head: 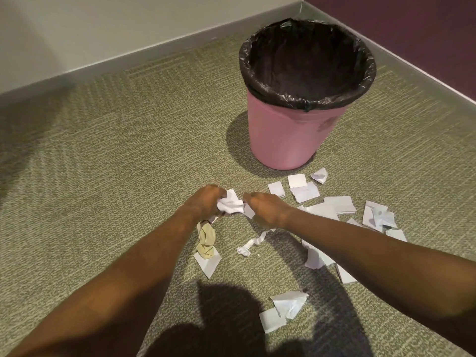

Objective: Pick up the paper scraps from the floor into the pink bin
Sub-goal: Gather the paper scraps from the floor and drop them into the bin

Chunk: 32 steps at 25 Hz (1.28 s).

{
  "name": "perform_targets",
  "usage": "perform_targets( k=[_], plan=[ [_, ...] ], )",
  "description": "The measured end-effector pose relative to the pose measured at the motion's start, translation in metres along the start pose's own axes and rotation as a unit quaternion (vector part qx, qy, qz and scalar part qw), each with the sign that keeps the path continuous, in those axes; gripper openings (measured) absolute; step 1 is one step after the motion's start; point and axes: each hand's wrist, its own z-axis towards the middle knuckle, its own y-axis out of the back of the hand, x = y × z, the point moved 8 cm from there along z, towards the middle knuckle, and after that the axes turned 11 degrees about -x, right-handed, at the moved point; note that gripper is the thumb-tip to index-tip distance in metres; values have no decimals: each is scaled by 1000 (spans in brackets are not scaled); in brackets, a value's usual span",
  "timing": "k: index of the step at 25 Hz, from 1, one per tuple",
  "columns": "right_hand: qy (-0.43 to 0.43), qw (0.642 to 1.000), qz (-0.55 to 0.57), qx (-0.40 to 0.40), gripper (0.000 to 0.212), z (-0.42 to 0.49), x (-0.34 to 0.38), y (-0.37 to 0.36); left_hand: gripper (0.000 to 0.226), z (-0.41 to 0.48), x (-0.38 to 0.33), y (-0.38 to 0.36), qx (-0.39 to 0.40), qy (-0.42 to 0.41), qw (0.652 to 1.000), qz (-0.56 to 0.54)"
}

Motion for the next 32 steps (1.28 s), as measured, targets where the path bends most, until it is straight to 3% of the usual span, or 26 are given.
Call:
perform_targets(
  k=[5, 8, 11, 15, 19, 22, 25, 27, 29, 32],
  plan=[
    [-62, 996, 62, -19, 26, -18, -35, -3, 24, -9, 14, 3, -21, 93, 992, -79],
    [-124, 980, 148, -44, 10, -24, -47, 11, 30, -12, 13, 16, -62, 122, 981, -137],
    [-164, 953, 242, -82, 16, -31, -50, 54, 41, -14, -1, 44, -118, 144, 948, -258],
    [-194, 903, 335, -186, 15, -53, -49, 142, 43, -19, -39, 117, -196, 135, 879, -414],
    [-199, 847, 395, -294, 15, -87, -39, 248, 35, -34, -93, 221, -277, 48, 810, -514],
    [-206, 804, 397, -391, 19, -104, -46, 315, 31, -25, -142, 290, -304, -27, 788, -535],
    [-262, 775, 395, -418, 17, -97, -69, 341, 38, 18, -169, 312, -280, 23, 771, -572],
    [-307, 744, 443, -394, 14, -88, -85, 336, 27, 48, -175, 297, -223, 93, 768, -592],
    [-326, 720, 475, -387, 14, -81, -96, 329, 21, 65, -182, 279, -175, 125, 798, -563],
    [-308, 723, 471, -401, 16, -81, -99, 322, 20, 68, -184, 268, -167, 119, 837, -508]
  ],
)
